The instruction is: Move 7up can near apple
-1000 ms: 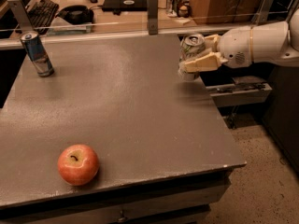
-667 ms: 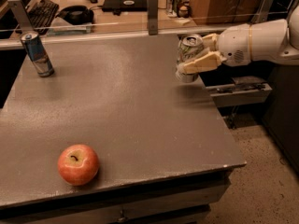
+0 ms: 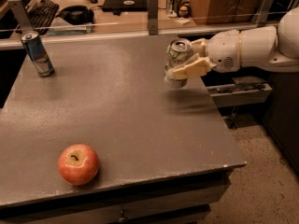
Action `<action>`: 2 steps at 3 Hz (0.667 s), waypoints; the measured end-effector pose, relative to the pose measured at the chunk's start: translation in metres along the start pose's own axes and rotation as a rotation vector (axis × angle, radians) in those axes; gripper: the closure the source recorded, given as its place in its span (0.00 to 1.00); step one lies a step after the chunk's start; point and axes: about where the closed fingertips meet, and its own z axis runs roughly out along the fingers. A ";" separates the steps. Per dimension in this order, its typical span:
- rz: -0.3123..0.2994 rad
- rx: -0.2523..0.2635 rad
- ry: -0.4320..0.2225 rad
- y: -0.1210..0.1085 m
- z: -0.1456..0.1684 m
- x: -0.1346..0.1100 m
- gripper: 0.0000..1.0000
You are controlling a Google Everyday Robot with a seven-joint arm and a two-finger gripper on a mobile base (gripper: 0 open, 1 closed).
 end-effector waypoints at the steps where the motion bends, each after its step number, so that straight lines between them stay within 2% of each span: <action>1: -0.016 -0.121 -0.074 0.058 0.041 -0.023 1.00; 2: -0.014 -0.235 -0.099 0.106 0.070 -0.034 1.00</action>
Offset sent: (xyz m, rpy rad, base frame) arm -0.1266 0.1525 -0.0177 0.1032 0.0967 0.3689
